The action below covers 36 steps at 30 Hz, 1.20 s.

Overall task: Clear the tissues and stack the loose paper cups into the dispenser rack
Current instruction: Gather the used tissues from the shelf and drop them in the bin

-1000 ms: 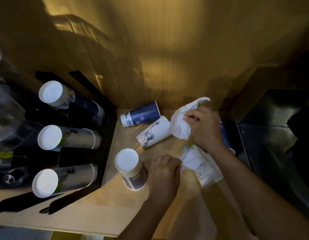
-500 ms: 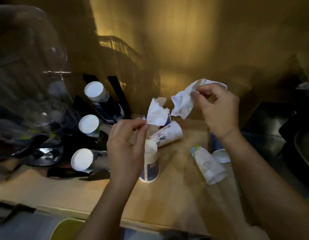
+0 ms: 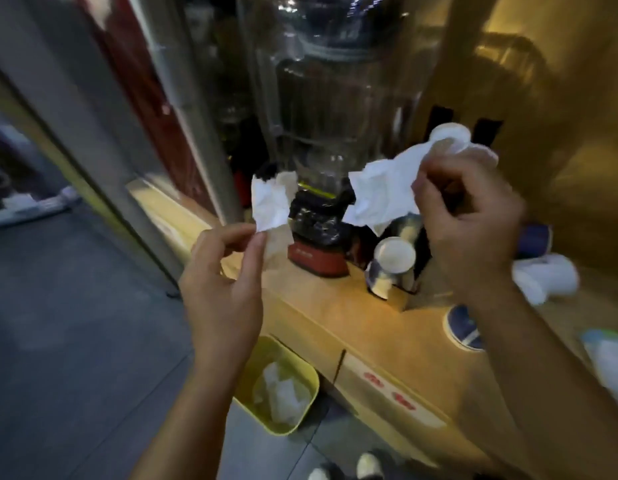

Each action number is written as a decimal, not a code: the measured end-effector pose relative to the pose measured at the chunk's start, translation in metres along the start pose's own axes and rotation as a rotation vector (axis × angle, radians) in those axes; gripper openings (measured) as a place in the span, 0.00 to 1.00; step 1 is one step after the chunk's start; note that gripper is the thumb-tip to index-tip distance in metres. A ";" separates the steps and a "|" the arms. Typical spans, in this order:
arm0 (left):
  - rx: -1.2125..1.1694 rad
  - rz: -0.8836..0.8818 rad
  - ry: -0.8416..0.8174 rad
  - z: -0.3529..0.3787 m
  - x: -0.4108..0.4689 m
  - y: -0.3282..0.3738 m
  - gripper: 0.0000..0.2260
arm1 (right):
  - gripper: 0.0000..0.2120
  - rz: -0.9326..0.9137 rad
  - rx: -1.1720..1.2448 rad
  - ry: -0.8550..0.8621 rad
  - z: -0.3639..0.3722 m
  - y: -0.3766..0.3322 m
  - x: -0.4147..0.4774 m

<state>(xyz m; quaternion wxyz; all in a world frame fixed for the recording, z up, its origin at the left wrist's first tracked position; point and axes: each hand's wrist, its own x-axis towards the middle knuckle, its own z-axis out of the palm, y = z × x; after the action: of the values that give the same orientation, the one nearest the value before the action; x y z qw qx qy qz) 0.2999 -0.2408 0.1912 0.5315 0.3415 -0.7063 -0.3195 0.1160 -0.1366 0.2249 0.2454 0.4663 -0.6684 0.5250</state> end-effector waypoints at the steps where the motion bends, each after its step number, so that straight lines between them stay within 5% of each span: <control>1: 0.017 -0.036 0.020 -0.011 0.001 -0.010 0.03 | 0.05 -0.037 0.021 -0.024 0.015 -0.006 -0.006; 10: 0.068 -0.430 0.176 -0.057 -0.043 -0.123 0.06 | 0.07 -0.182 0.120 -0.351 0.123 -0.022 -0.103; 17: 0.069 -0.903 0.203 -0.026 -0.121 -0.256 0.09 | 0.03 0.031 0.094 -0.668 0.198 0.030 -0.218; 24: 0.270 -1.103 -0.075 0.026 -0.212 -0.383 0.02 | 0.04 0.155 -0.035 -0.929 0.272 0.110 -0.366; 31: 0.655 -0.957 -0.355 0.061 -0.296 -0.479 0.06 | 0.02 0.106 -0.205 -1.139 0.307 0.180 -0.492; 36: 0.806 -0.879 -1.041 0.074 -0.315 -0.508 0.14 | 0.11 0.059 -0.456 -1.618 0.313 0.216 -0.540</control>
<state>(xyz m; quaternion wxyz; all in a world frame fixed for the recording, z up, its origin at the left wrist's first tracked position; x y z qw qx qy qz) 0.3642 -0.2610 -0.4073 -0.2069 0.5620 -0.7258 -0.3386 0.2163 -0.2277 -0.4221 -0.2352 0.6201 -0.7399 -0.1131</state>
